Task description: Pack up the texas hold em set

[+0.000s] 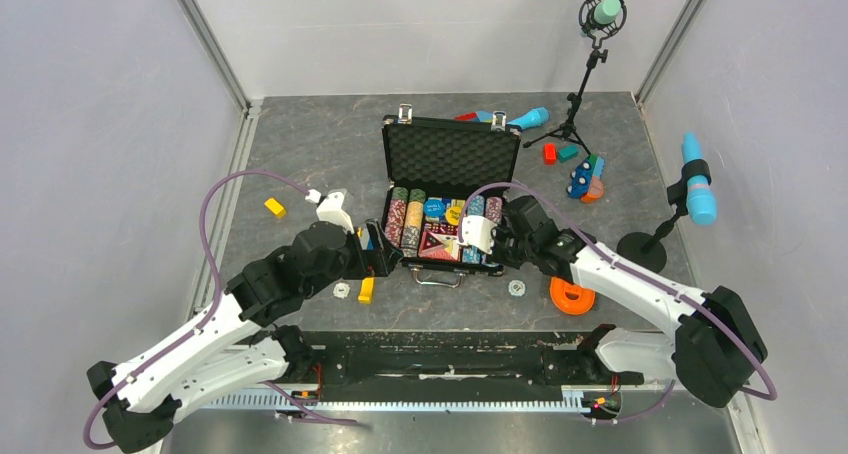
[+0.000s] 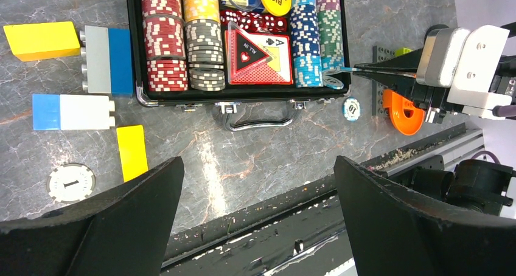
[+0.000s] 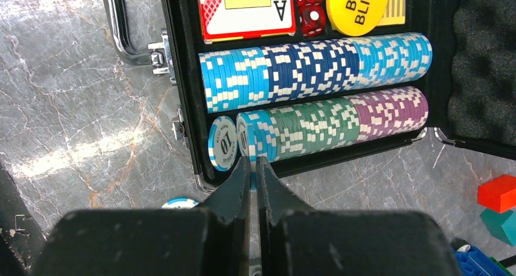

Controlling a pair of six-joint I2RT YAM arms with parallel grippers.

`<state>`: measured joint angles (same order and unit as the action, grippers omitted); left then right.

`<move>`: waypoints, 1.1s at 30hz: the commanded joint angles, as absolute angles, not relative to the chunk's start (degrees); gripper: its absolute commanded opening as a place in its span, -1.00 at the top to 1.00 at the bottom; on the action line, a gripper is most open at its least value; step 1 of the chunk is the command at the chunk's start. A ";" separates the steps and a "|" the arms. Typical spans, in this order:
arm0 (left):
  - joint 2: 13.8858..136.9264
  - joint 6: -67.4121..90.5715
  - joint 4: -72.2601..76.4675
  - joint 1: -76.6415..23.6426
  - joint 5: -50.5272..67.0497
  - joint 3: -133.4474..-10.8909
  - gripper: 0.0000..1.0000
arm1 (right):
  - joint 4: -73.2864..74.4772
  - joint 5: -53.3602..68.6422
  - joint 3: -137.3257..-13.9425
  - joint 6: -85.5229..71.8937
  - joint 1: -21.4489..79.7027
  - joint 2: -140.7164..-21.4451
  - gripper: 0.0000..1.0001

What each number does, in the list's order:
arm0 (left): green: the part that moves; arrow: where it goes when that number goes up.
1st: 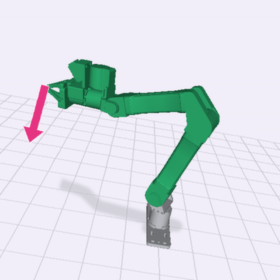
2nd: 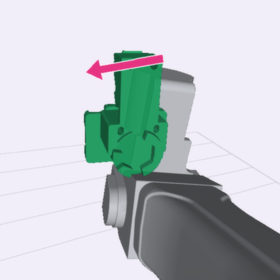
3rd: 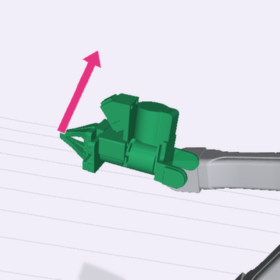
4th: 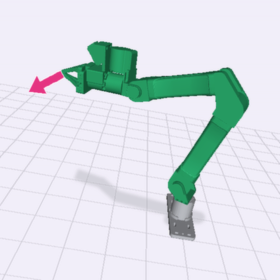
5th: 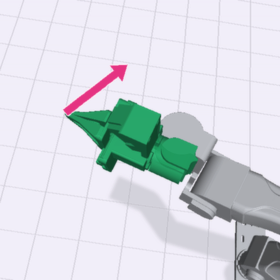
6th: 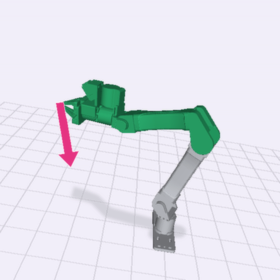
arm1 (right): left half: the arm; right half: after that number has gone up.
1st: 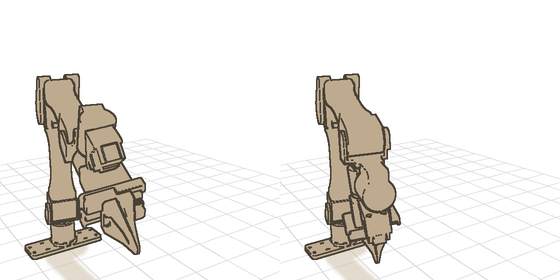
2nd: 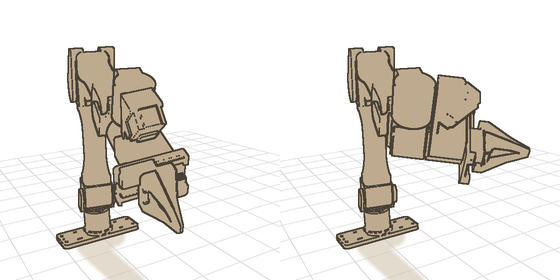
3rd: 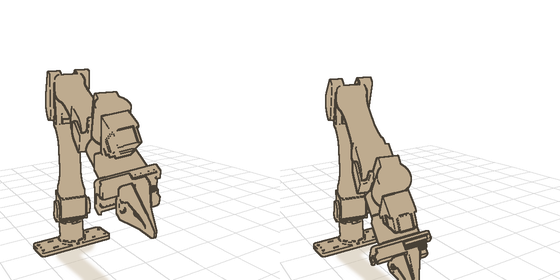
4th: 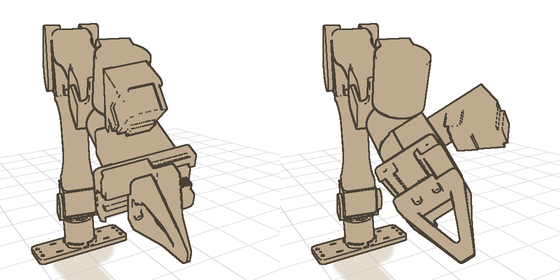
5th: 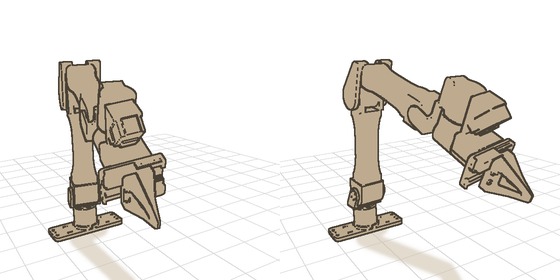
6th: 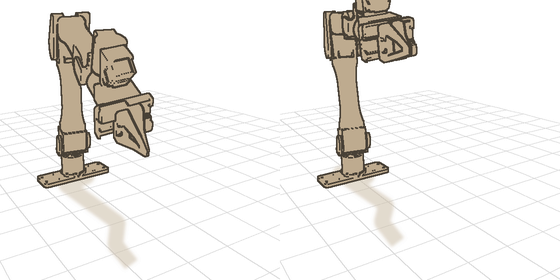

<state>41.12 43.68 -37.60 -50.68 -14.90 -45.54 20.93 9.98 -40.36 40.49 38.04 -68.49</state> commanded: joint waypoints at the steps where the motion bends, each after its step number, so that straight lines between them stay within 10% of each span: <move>1: 41.29 43.77 -35.73 -50.20 -14.78 -45.11 -0.99 | 16.15 7.08 -39.86 40.78 37.88 -69.58 0.97; 33: 41.73 43.95 -35.24 -49.64 -13.37 -45.08 -0.99 | 13.08 5.37 -37.08 40.63 37.88 -73.96 0.71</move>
<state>41.43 43.70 -37.17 -49.95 -13.91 -44.60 15.57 8.88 -37.52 40.21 38.41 -74.76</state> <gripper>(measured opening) 0.994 0.095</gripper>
